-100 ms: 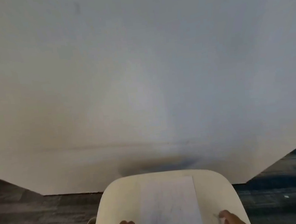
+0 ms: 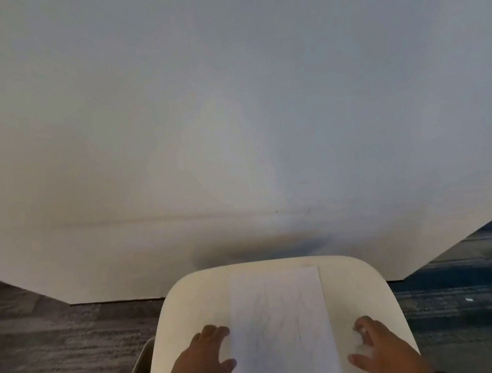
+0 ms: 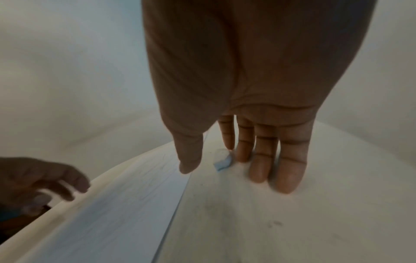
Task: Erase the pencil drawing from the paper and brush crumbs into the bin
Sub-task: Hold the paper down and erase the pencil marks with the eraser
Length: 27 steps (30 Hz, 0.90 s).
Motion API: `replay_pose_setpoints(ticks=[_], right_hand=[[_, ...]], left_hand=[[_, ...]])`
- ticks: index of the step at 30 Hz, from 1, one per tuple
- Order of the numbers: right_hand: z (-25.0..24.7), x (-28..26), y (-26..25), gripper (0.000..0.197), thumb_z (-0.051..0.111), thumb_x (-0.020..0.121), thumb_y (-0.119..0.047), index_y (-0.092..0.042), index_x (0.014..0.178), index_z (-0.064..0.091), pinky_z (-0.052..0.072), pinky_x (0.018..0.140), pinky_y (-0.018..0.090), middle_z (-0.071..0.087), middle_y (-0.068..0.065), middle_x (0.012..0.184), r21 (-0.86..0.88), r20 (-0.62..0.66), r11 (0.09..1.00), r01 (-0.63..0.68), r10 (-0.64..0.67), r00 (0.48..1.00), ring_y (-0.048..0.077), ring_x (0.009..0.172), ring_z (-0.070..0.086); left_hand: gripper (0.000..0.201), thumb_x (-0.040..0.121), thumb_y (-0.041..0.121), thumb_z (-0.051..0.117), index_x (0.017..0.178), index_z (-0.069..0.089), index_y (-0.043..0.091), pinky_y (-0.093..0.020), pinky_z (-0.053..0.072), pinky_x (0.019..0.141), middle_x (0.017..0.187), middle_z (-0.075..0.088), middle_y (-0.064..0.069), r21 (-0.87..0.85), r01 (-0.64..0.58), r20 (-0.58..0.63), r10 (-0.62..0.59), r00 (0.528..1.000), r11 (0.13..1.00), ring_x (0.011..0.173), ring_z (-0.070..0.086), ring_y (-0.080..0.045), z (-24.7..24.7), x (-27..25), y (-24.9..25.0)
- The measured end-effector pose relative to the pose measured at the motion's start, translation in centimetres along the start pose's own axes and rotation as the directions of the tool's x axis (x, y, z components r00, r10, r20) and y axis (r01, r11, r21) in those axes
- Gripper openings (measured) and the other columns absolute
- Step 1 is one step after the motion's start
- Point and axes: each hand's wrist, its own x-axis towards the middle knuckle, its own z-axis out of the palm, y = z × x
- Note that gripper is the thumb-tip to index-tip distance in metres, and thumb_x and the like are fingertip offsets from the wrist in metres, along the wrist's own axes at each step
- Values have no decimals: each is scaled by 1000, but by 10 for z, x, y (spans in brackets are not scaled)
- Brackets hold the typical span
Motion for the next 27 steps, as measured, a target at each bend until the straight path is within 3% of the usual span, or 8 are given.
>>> replay_pose_setpoints(ticks=[2,5,7,10,15,21,24,27], right_hand=[[-4,-1,-10,46,67,78,-54,-38,109,37,43,75,17,46,-17,105,-14,-30,1000,17,-17,999,1,90,56],[9,-4,-11,28,63,86,-45,-35,103,43,47,71,18,48,-15,93,-125,-84,987,99,-110,990,3,78,55],[14,-2,-5,20,62,90,-37,-37,103,47,47,72,16,50,-15,91,-130,-119,984,124,-140,983,2,77,55],[22,-3,2,17,63,91,-27,-35,103,54,43,68,13,55,-16,95,-116,-135,982,152,-167,977,1,78,55],[10,-3,-3,23,71,84,-11,-28,96,62,45,66,11,58,-7,98,-38,-244,982,186,-189,951,8,78,59],[-10,6,-52,17,78,78,-10,-17,89,68,55,55,27,67,2,83,78,-255,928,365,-335,907,14,55,66],[-10,31,-86,13,76,83,-20,-12,92,71,59,60,29,70,8,83,48,-208,899,435,-417,885,18,59,69],[-2,66,-115,13,68,88,-15,-8,99,72,61,66,29,70,11,89,4,-157,886,464,-457,875,20,65,70]], left_hand=[[68,92,48,55,151,26,31,-31,42,101,152,27,10,43,-13,-81,16,997,999,133,36,-14,-2,14,5],[78,93,51,54,156,12,30,-36,38,107,164,6,7,146,-28,-103,44,994,989,145,23,-17,9,30,4],[85,93,52,55,157,4,31,-39,35,111,165,-8,8,221,-58,-109,84,990,974,150,12,-17,10,42,8],[92,91,53,58,158,0,28,-41,32,114,164,-14,8,283,-94,-110,130,985,954,151,4,-15,19,54,11],[94,90,54,60,158,3,24,-43,27,117,165,-6,7,280,-101,-110,137,985,955,151,2,-12,36,58,16],[93,88,53,64,158,9,26,-43,26,117,165,2,9,241,-99,-146,137,980,965,150,8,-12,40,56,16],[93,86,55,66,157,15,25,-41,29,115,165,10,8,254,-88,-158,131,979,963,149,16,-15,39,59,18],[82,88,54,63,154,25,23,-42,38,107,159,25,5,285,-82,-198,142,970,955,141,31,-19,31,62,22]])
